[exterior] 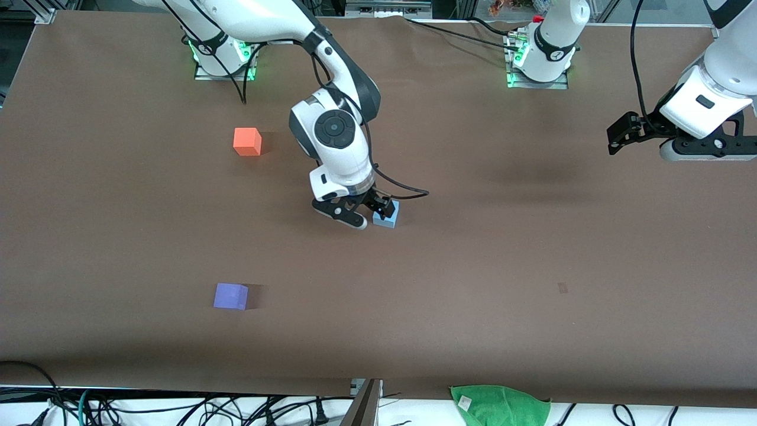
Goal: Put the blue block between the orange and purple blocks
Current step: 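Move the right gripper over the light-blue cube and close on it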
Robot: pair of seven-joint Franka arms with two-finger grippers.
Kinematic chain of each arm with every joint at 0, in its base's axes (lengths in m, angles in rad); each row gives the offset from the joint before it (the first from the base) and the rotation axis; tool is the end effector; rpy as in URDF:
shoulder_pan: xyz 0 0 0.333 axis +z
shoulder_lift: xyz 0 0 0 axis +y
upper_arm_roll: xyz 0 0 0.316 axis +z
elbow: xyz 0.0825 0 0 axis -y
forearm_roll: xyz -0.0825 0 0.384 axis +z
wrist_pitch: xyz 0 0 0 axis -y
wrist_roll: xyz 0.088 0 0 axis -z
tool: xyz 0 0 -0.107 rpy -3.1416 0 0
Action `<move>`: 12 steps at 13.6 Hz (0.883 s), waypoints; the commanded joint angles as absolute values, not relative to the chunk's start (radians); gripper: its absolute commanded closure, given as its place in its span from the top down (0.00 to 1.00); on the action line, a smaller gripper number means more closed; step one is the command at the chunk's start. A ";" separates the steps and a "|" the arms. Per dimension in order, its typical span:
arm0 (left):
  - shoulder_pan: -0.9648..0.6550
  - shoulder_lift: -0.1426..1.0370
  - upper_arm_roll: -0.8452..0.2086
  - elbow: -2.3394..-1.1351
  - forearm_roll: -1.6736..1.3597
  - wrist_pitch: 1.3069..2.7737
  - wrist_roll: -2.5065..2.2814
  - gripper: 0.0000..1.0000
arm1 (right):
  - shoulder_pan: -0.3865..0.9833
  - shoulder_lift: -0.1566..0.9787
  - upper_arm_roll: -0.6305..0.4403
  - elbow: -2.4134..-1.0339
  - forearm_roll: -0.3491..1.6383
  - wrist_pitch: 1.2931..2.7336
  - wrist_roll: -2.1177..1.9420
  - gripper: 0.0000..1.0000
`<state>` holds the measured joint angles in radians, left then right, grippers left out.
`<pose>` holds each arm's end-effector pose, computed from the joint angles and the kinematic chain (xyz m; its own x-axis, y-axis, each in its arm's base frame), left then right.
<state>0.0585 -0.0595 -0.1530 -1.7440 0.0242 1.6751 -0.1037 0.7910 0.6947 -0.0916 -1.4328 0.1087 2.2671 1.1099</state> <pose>0.5392 -0.0509 0.5836 1.0000 0.0070 -0.0067 0.0068 -0.9994 -0.0340 0.5537 0.4871 0.2979 0.8994 -0.4359 0.0327 -0.4275 -0.8928 -0.1421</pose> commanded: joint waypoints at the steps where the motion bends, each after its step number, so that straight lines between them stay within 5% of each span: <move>1: 0.072 -0.043 -0.163 -1.710 0.006 1.651 -0.078 1.00 | 0.811 0.736 -0.106 -1.404 0.107 2.302 1.131 1.00; 12: 0.075 -0.041 -0.163 -1.710 0.006 1.651 -0.078 1.00 | 0.882 0.845 -0.109 -1.401 0.063 2.428 1.180 1.00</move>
